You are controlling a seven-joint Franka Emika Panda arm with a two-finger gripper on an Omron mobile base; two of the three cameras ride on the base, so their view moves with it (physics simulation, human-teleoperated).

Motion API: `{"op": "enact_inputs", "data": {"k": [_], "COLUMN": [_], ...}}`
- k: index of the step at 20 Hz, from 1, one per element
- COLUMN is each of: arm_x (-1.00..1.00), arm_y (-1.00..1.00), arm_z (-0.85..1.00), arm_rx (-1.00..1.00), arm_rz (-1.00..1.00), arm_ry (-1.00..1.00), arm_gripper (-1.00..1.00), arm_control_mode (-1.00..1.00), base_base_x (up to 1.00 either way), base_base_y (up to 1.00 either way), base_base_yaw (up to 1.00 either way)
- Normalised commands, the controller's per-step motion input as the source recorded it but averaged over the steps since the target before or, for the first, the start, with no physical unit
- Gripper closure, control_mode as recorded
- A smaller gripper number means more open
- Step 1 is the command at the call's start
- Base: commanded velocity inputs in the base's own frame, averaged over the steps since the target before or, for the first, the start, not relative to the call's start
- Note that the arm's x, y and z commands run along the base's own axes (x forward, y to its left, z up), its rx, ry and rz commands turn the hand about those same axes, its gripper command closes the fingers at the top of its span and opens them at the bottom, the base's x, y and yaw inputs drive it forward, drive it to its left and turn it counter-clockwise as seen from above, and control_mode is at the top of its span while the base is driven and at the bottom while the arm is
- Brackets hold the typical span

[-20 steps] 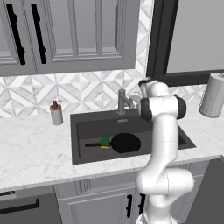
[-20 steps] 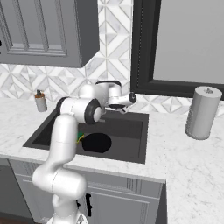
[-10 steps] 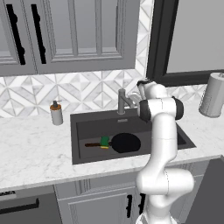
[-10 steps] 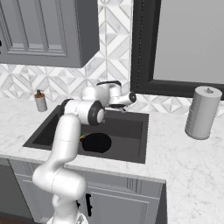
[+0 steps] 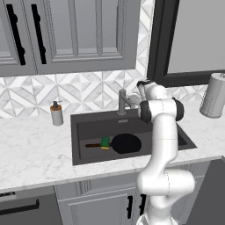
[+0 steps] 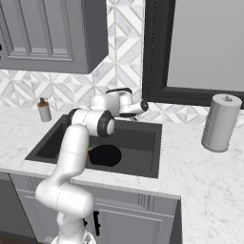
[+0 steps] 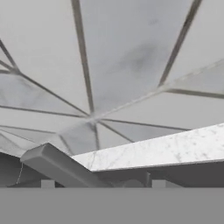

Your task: Pick the pan and sponge and place them into the sink. Then turn on the water.

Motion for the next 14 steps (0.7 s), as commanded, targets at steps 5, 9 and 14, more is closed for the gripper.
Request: {"op": "enact_inputs", "data": {"k": [5, 9, 14], "arm_x": [0.01, 0.00, 0.03], "arm_y": [0.00, 0.00, -0.06], "arm_z": [-0.01, -0.01, 0.00], "arm_rx": [0.00, 0.01, 0.13], "arm_rz": [0.00, -0.04, -0.15], "arm_ry": [0.00, 0.00, 0.11], "arm_gripper": [1.00, 1.00, 1.00], "arm_control_mode": [-1.00, -1.00, -1.00], "base_base_x": [0.00, 0.00, 0.00], "base_base_y": [0.00, 0.00, 0.00], "base_base_yaw": [0.00, 0.00, 0.00]}}
